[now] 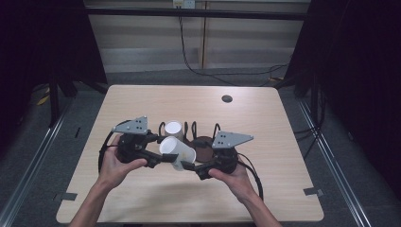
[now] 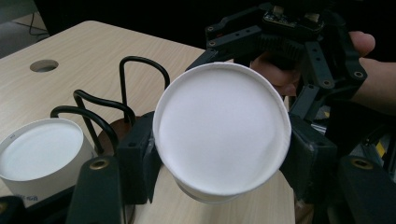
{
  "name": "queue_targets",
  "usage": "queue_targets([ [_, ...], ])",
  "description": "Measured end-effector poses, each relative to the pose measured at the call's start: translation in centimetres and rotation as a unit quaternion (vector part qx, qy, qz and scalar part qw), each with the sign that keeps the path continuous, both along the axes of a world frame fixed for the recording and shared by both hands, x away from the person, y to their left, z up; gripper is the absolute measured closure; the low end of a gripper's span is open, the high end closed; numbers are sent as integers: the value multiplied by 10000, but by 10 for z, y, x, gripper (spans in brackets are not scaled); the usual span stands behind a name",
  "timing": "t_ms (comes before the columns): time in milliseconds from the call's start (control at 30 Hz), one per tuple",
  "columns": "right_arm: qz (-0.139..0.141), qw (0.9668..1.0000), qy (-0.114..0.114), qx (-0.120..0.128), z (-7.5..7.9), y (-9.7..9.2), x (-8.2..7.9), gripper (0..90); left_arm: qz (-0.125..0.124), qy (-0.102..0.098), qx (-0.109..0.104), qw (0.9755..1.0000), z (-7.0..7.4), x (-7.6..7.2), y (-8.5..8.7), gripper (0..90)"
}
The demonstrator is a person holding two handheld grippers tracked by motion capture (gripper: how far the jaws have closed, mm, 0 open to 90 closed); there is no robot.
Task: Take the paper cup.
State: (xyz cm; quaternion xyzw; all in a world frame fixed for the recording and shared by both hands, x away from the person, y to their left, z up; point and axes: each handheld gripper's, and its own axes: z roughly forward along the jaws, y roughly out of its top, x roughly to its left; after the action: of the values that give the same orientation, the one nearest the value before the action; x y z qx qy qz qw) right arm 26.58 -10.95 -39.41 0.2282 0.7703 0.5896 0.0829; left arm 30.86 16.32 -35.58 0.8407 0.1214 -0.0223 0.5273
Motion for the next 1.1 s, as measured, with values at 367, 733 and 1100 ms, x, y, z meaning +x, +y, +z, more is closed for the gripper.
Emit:
queue_targets([
  [367, 56, 9999, -119, -49, -8, 5, -1, 217, -46, -34, -74, 10000, 3, -3, -1, 372],
  [733, 197, 9994, -271, -80, -13, 13, -3, 211, -197, 60, -86, 9997, 1, -3, -2, 372],
  [1100, 298, 9987, -389, -128, -17, 22, -5, 250, -339, 206, -54, 9992, 0, -3, -3, 371],
])
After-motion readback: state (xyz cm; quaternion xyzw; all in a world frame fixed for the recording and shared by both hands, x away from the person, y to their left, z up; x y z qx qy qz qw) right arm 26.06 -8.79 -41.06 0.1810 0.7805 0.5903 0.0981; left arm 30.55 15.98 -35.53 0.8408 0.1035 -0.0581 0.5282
